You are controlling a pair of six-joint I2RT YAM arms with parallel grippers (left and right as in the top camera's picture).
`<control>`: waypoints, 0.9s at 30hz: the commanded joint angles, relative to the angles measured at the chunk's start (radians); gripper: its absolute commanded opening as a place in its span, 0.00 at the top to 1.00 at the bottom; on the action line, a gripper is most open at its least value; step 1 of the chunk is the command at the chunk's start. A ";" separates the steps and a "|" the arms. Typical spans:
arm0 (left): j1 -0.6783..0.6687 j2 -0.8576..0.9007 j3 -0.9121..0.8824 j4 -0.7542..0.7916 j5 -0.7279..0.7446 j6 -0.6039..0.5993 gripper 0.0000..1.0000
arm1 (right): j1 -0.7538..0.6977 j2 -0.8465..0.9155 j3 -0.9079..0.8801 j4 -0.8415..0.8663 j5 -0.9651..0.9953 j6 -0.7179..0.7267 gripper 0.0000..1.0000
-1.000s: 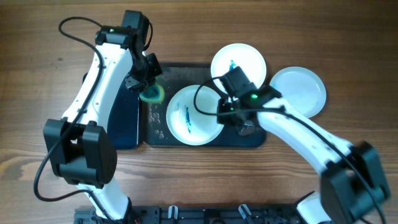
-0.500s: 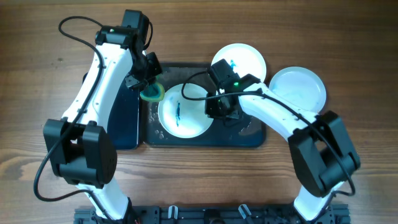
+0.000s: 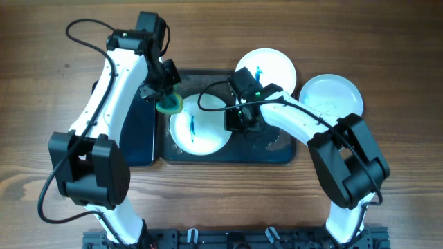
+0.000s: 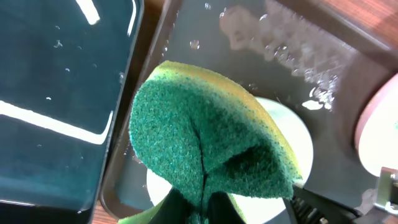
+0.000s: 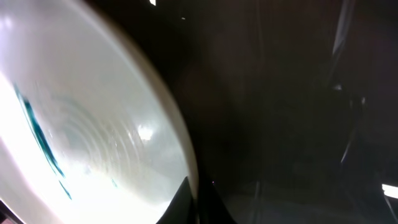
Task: Clean dirty plates on tray and stack at the side
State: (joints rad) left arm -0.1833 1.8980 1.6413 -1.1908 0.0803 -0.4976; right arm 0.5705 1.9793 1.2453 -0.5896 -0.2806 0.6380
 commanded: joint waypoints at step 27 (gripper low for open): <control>-0.229 -0.003 -0.584 0.680 0.262 -0.059 0.96 | -0.002 0.021 0.015 0.006 -0.016 -0.007 0.96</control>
State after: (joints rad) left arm -0.3756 1.8450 1.0889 -0.6186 0.0795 -0.6827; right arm 0.5682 1.9808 1.2453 -0.5903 -0.2790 0.6380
